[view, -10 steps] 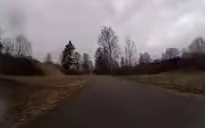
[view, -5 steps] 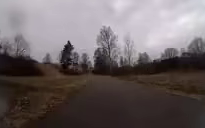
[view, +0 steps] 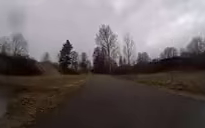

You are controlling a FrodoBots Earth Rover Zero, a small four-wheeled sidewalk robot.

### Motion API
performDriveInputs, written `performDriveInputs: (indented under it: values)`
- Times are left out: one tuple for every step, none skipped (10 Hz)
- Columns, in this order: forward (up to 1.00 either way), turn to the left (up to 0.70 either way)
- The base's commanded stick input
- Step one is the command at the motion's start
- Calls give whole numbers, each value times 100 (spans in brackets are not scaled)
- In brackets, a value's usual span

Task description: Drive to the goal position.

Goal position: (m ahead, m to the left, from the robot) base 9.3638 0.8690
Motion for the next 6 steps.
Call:
performDriveInputs:
  values:
    - [70, 35]
    - [70, 35]
    - [70, 0]
    - [70, 0]
    - [70, 0]
    - [70, 0]
